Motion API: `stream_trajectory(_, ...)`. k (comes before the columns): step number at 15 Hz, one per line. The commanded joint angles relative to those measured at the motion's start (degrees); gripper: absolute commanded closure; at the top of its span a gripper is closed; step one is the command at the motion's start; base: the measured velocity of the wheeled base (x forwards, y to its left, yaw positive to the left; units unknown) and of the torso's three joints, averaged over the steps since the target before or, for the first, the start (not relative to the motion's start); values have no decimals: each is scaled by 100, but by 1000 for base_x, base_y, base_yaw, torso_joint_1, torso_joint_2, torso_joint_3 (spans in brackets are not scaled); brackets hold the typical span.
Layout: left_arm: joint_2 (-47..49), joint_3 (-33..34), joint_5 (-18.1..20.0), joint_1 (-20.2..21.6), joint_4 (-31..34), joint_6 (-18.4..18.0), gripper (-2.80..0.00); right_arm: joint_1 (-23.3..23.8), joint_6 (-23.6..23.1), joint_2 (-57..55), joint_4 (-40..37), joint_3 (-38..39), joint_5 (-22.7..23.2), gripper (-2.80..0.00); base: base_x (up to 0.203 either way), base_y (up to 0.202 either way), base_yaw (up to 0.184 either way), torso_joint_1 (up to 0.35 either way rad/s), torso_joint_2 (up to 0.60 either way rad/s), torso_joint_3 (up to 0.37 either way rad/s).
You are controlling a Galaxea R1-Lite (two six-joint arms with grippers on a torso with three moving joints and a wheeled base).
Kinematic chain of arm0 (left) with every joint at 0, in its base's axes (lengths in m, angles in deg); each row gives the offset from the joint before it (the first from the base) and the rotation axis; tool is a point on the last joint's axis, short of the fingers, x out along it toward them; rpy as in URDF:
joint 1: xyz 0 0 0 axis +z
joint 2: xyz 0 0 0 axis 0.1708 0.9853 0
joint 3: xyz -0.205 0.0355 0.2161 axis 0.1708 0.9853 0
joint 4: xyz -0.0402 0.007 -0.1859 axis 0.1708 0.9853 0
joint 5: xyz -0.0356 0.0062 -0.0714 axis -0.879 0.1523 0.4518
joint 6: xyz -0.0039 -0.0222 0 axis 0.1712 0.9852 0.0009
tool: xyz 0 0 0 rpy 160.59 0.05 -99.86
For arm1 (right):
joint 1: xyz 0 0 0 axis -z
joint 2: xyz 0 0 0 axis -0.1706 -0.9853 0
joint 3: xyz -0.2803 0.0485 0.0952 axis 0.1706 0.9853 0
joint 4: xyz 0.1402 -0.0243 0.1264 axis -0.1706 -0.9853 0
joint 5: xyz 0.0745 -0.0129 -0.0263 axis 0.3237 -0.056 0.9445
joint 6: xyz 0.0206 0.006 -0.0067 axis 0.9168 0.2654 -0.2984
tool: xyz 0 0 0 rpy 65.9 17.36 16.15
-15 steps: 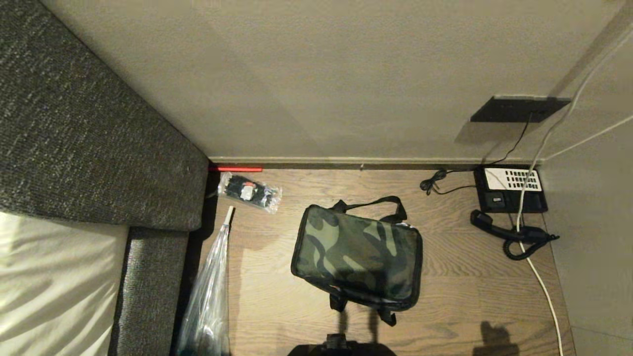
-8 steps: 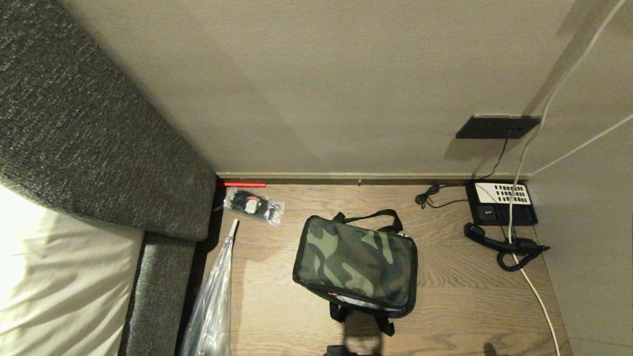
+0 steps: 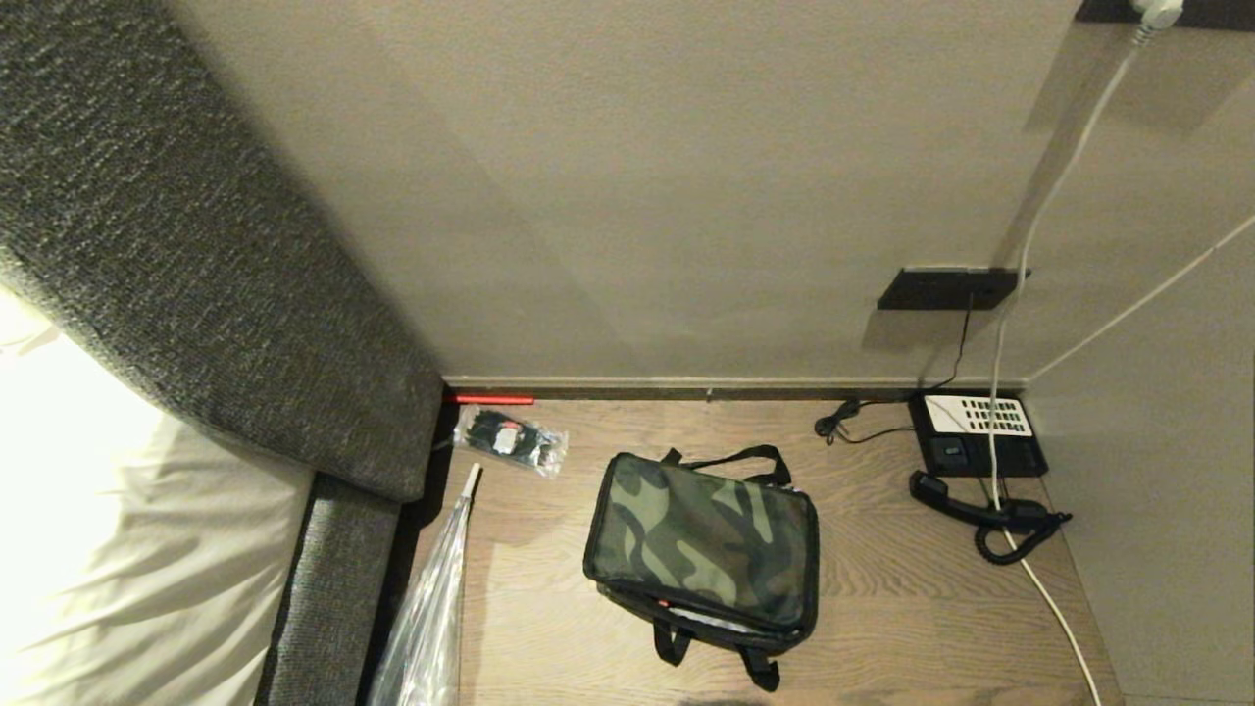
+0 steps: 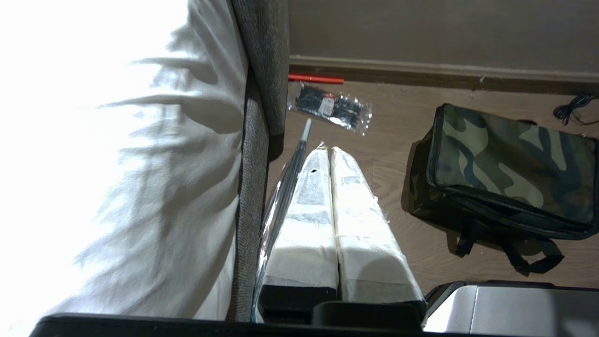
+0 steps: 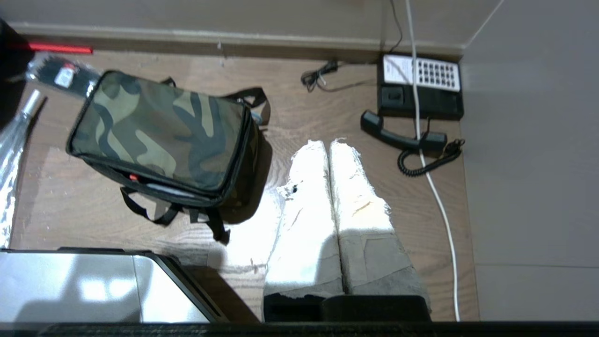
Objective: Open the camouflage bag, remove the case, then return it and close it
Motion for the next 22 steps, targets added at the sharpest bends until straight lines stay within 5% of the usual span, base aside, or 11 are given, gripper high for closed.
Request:
stream_trajectory(1, 0, 0, -4, 1, -1, -7, 0, -1, -3, -18, -3, 0, 12, 0, 0, 0, 0, 2, 7, 199)
stream_trajectory(22, 0, 0, -4, 1, -1, 11, 0, -1, 53, -18, -21, 0, -5, 0, 0, 0, 0, 3, 1, 202)
